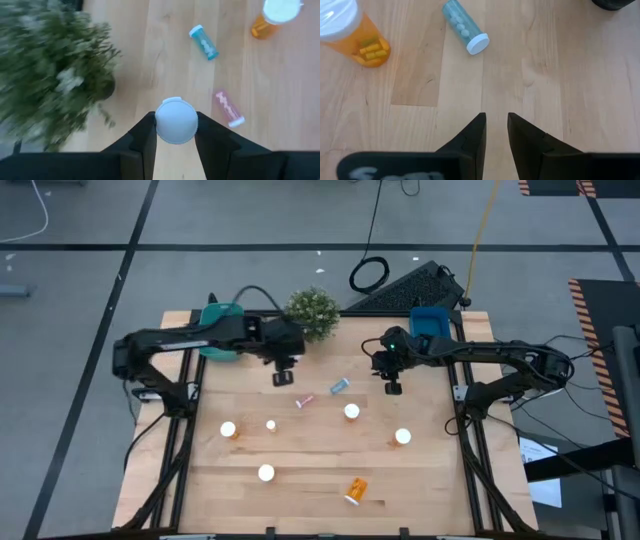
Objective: Pick and place medicine bottles into bin by pill shape (circle, oval)
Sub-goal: Put the top pink pill bottle into the green bin
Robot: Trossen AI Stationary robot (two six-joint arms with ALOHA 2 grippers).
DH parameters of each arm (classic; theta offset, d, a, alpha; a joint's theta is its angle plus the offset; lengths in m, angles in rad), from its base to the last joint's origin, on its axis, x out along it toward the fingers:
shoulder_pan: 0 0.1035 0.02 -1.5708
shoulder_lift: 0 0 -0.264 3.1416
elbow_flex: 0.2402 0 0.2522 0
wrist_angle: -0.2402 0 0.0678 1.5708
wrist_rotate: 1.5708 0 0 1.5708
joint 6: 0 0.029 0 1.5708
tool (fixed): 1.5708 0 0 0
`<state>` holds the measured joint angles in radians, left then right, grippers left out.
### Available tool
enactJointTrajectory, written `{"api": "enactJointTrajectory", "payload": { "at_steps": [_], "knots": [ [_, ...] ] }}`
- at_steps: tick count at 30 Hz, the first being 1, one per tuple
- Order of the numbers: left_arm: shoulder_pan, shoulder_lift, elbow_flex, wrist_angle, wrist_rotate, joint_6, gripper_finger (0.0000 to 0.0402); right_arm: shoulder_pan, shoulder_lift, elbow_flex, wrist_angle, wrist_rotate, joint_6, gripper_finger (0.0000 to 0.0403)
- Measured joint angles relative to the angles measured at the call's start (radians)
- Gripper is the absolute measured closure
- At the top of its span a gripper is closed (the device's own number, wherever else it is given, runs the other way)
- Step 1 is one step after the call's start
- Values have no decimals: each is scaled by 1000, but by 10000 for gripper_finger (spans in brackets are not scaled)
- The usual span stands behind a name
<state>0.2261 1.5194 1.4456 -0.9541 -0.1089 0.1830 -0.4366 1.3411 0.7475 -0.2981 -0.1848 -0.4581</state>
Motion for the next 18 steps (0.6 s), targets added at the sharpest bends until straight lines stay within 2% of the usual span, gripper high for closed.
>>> {"api": "enactJointTrajectory", "payload": {
  "at_steps": [10, 18],
  "knots": [
    [90, -219, 0, -114, -110, -3, 284, 0, 0, 0, 1, -2, 1, 328],
    [302, -298, 0, -157, -128, 46, 284, 0, 0, 0, 32, -3, 1, 328]
  ]
}}
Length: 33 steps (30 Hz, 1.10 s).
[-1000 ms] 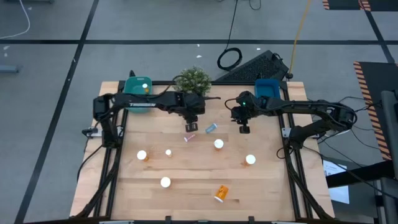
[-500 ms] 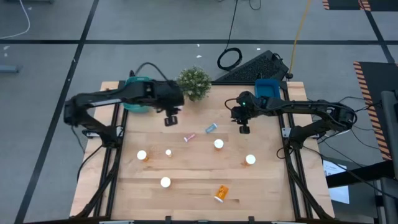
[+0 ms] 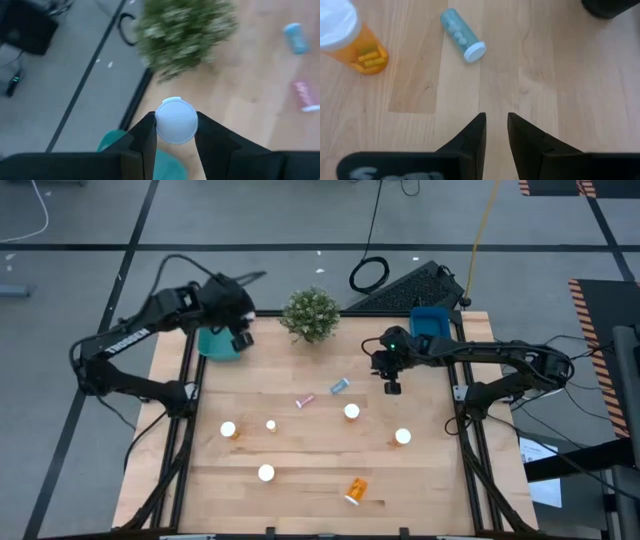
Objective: Pick and place medicine bottles into bin by pill shape (circle, oval)
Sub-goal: Put the top pink pill bottle into the green bin
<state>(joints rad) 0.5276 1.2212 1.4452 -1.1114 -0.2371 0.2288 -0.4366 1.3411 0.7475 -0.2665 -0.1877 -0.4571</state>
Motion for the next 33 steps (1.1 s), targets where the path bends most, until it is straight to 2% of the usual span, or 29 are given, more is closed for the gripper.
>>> {"api": "enactJointTrajectory", "payload": {
  "at_steps": [6, 10, 17, 22, 28, 33],
  "knots": [
    [201, 0, -34, 17, 46, 59, 284, 0, -18, 0, 32, 0, 31, 328],
    [324, 1, -117, 89, 106, 90, 284, 1, -65, 0, 33, 0, 55, 328],
    [485, 1, -260, 193, 107, 66, 284, 2, -186, 0, 30, -1, 112, 328],
    [558, 1, -376, 271, 109, 12, 284, 16, -259, 0, 29, -1, 121, 328],
    [562, 3, -493, 467, 109, -32, 284, 38, -290, 0, 30, 0, 99, 328],
    [568, 13, -506, 547, 71, -54, 284, 39, -290, 0, 31, 2, 76, 328]
  ]
}}
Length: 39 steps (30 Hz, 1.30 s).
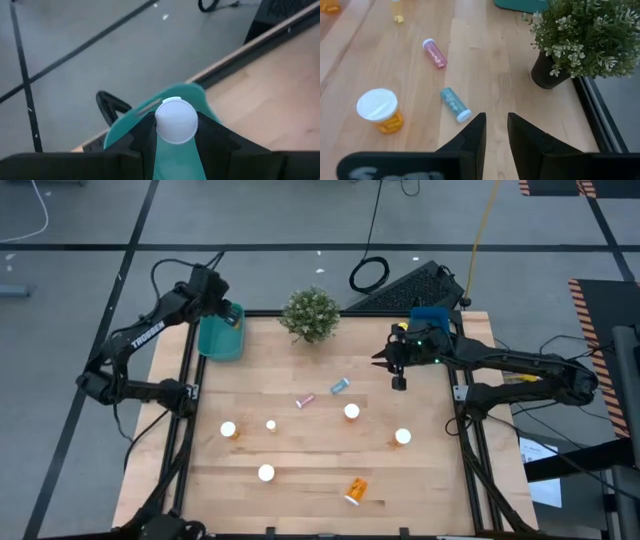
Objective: Pick and place medicine bottles into bin by pill shape (circle, oval)
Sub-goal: Put the top pink pill bottle into the green bin
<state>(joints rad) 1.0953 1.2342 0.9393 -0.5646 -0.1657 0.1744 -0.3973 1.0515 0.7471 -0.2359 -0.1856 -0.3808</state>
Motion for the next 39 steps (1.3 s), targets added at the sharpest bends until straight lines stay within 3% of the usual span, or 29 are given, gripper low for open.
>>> {"api": "enactJointTrajectory", "payload": {
  "at_steps": [9, 23, 26, 29, 33, 39],
  "knots": [
    [79, 70, 105, -93, 14, -72, 284, 0, 0, 0, 18, 1, -35, 328],
    [14, 101, 149, -93, -49, -291, 284, 0, 0, 0, 44, 1, -96, 328],
    [-14, 101, 149, -96, -63, -409, 284, 0, 0, 0, 44, 1, -114, 328],
    [-57, 101, 149, -118, -125, -477, 284, 0, 0, 0, 47, 2, -170, 328],
    [-118, 101, 149, -271, -260, -593, 284, -13, 0, 0, 85, 1, -230, 328],
    [-143, 120, 122, -217, -277, -650, 284, -55, 0, 1, 154, 1, -264, 328]
  ]
}}
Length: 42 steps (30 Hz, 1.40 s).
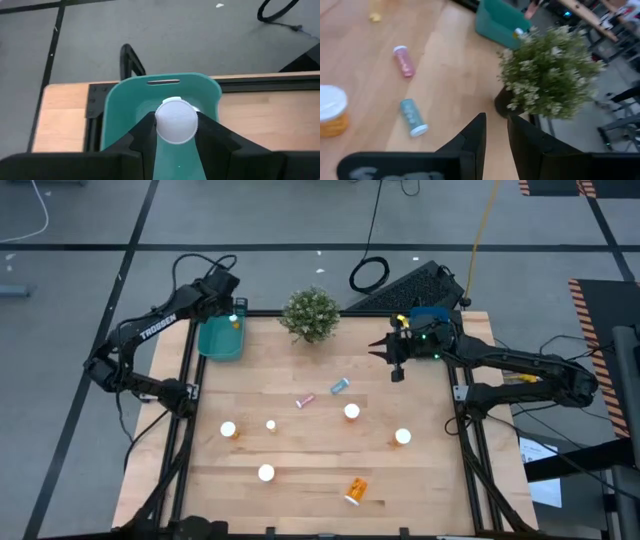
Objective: Pick and place medicine bottles into bin by pill shape (circle, oval)
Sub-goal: Put the top pink pill bottle into the green bin
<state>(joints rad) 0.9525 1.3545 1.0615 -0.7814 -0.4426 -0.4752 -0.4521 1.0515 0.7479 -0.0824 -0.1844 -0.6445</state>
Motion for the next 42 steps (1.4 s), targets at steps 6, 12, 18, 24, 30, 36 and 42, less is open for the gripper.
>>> {"api": "enactJointTrajectory", "payload": {
  "at_steps": [6, 12, 18, 24, 30, 36, 42],
  "knots": [
    [43, 83, -53, 38, -11, -69, 284, -27, 0, 0, 19, 0, -3, 328],
    [53, 123, -53, 77, -29, -95, 284, -31, 0, 0, 20, 0, 1, 328],
    [51, 200, -53, 75, -44, -155, 284, -31, 0, 0, 19, -3, 20, 328],
    [52, 262, -53, 77, -55, -201, 284, -31, 0, 0, -8, -3, 18, 328],
    [64, 290, -53, 90, -62, -207, 284, -31, 0, 0, -14, -4, 26, 328],
    [71, 291, -53, 121, -63, -204, 279, -31, 0, 0, -36, -4, 63, 328],
    [80, 291, -53, 136, -61, -196, 273, -31, 0, 0, -55, -4, 82, 328]
  ]
}}
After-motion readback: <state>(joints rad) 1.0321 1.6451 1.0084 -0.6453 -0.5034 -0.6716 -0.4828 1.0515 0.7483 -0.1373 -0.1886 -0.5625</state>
